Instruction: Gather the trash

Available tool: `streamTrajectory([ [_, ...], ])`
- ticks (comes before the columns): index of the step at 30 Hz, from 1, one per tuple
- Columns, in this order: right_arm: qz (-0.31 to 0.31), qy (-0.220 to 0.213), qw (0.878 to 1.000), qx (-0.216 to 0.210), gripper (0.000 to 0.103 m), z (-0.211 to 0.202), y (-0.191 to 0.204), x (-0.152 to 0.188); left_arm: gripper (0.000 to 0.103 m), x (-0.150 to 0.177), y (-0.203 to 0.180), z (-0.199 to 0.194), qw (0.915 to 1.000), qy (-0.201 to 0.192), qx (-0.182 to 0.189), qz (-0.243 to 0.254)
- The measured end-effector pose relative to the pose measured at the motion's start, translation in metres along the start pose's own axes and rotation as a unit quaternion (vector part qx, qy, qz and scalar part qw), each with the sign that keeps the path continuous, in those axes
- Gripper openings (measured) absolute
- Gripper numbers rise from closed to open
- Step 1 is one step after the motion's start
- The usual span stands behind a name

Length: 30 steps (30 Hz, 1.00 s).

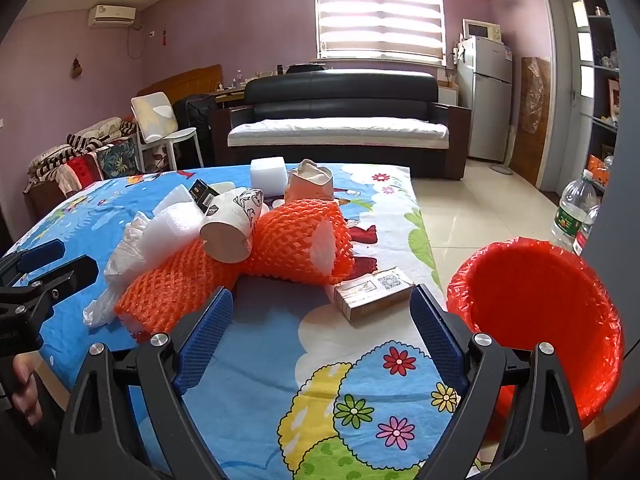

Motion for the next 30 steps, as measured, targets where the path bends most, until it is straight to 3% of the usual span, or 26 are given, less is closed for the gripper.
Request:
streamTrajectory([
  [30, 0.002, 0.002, 1.0, 0.0, 0.085, 0.0008, 0.0022, -0.0007, 0.098, -0.0003, 0.0019, 0.0006, 1.0, -0.001, 0.0, -0.003],
])
Point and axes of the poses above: each gripper's, at about its wrist camera, not at the fingertips, and z roughly the way its jaws point, y to its left, x to its underside, the point moved 1 cm from there along z, roughly the way its jaws point, and after that the axes turned 5 degrees about -x, right-handed, at the moved point
